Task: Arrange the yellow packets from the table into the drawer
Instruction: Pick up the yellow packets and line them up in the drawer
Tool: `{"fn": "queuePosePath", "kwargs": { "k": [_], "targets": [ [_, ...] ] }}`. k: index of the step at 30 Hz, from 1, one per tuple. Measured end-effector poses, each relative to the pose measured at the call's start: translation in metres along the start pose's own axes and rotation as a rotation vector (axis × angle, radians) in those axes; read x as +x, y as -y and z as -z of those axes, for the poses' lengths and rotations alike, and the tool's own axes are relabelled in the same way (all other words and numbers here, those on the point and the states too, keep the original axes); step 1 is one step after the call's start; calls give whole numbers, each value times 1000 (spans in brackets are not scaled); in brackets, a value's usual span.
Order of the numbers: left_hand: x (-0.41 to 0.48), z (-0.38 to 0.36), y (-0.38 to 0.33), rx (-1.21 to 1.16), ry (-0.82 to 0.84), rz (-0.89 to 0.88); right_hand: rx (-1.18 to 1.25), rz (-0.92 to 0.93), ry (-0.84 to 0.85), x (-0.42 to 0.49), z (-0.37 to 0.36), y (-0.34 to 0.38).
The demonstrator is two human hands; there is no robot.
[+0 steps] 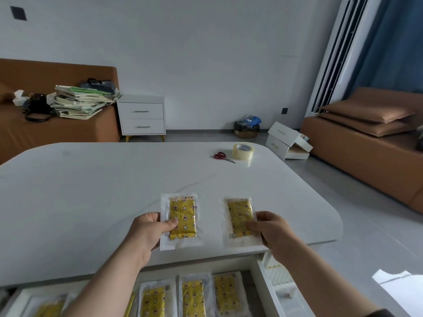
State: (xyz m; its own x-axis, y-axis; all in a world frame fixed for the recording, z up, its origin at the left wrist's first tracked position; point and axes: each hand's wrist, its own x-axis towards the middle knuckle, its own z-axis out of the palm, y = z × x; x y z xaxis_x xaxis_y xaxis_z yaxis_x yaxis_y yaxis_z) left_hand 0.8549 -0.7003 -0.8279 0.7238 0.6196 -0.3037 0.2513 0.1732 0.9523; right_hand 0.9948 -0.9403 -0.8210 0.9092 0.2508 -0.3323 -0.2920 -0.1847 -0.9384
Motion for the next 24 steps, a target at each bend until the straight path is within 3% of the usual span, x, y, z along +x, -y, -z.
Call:
{"fn": "queuePosePath", "kwargs": {
  "k": [6, 10, 17, 24],
  "targets": [
    [-61, 15, 15, 26, 79, 6, 67, -68, 68, -37, 4, -3],
    [-86, 22, 24, 36, 154, 31, -63, -148, 169, -60, 8, -15],
    [-88, 18, 57, 324, 265, 159, -256, -308, 287, -65, 22, -45],
    [-60, 3, 103, 427, 163, 350, -440, -414, 252, -49, 11, -72]
  ]
}}
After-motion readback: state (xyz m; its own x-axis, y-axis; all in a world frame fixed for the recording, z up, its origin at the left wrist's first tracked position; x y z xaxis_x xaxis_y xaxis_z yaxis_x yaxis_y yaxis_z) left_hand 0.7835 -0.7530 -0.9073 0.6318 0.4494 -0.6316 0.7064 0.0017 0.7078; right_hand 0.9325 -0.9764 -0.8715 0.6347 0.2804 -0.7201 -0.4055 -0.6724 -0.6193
